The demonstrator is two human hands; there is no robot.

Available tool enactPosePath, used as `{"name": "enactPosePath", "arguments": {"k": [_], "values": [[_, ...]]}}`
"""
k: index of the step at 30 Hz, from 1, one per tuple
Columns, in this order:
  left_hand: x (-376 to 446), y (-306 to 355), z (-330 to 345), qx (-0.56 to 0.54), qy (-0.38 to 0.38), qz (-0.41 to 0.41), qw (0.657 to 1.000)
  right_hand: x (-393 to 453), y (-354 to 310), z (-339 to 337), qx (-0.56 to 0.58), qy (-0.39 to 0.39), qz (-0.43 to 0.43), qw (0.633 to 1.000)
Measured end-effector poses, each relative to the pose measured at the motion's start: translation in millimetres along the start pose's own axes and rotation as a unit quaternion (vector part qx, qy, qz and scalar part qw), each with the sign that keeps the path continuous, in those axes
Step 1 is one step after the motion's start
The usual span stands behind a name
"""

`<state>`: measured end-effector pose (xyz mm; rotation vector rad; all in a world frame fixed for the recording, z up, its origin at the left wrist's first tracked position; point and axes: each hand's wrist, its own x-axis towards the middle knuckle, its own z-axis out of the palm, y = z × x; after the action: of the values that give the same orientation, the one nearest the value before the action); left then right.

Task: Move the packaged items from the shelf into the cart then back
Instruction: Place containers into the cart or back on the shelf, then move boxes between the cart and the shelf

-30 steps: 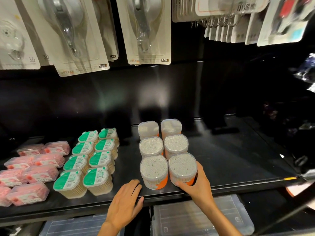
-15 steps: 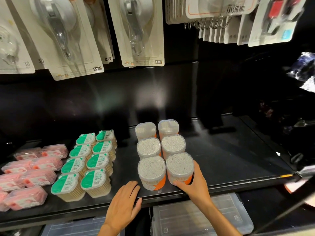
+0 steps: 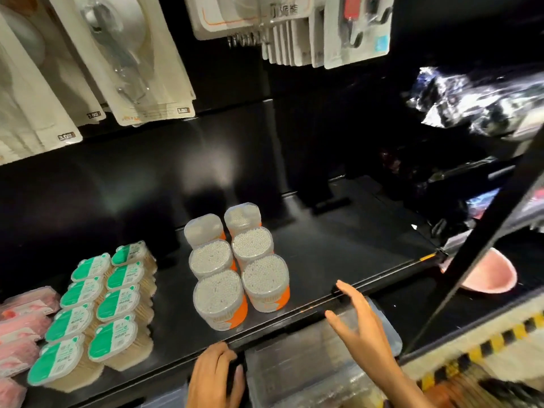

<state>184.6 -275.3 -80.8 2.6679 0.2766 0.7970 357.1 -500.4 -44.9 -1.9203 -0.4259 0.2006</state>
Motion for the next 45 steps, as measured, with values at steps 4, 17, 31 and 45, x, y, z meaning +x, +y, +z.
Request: {"name": "enactPosePath", "arguments": {"k": [4, 17, 31, 45], "values": [[21, 82, 57, -0.148, -0.062, 0.024, 0.987, -43, 31, -70, -0.086, 0.07, 0.003, 0.994], [56, 402, 232, -0.27, -0.298, 0.246, 0.882, -212, 139, -310, -0.156, 0.292, 0.202, 0.922], [25, 560, 397, -0.14, -0.485, 0.266, 0.821, -268, 295, -450, -0.078, 0.304, 0.375, 0.872], [-4, 584, 552, -0.043, -0.6, 0.15, 0.785, -243, 435, -463, 0.087, 0.314, 0.546, 0.772]]}}
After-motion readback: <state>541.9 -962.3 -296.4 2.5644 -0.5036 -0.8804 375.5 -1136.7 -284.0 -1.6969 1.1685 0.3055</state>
